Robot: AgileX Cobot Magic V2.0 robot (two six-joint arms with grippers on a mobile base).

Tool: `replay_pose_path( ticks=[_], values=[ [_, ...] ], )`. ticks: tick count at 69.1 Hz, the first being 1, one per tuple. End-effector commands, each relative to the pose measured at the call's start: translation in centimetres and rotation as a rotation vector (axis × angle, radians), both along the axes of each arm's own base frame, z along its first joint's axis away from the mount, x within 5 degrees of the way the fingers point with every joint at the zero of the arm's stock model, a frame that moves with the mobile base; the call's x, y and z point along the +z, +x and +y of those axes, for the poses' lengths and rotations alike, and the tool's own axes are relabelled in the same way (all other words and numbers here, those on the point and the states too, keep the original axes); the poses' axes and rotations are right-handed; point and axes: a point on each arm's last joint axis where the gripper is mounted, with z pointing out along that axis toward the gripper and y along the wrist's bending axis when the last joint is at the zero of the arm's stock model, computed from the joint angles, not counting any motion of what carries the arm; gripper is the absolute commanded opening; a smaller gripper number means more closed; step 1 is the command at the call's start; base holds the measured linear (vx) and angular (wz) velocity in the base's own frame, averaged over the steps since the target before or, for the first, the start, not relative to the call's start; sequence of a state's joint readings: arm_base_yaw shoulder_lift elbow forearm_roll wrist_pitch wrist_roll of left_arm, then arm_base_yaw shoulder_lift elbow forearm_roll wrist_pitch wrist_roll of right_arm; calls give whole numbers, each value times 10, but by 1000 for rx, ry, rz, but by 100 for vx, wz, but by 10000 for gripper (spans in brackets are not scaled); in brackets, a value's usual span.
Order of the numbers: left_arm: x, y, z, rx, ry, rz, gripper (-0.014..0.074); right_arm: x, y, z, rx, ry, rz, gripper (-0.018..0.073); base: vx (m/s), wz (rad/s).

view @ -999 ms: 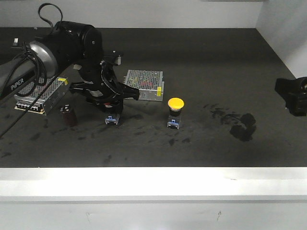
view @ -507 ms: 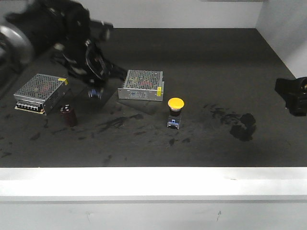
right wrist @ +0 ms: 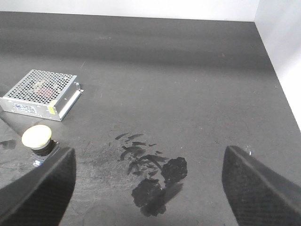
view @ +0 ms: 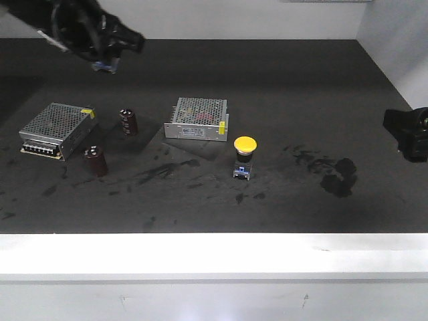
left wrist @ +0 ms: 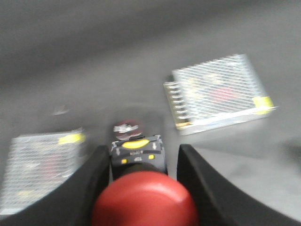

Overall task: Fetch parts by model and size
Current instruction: 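Lift the red-capped push button with the left gripper and pull back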

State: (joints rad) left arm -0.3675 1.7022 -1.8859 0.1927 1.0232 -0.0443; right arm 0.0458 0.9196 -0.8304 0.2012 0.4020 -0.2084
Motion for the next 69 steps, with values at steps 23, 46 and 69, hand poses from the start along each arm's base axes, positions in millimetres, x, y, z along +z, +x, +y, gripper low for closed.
replay_pose_path(
  ticks=[23,46,69],
  values=[
    [-8,-74,65,17,-63,-291,-8,17,1,0,-10,5,-109,594,0,0],
    [-26,-156,93,52,-74,-430,-8,17,1,0,-10,6,-109,594,0,0],
    [-57,-236,106,48,-103,-537,-8,17,1,0,-10,26,-108,594,0,0]
  ],
)
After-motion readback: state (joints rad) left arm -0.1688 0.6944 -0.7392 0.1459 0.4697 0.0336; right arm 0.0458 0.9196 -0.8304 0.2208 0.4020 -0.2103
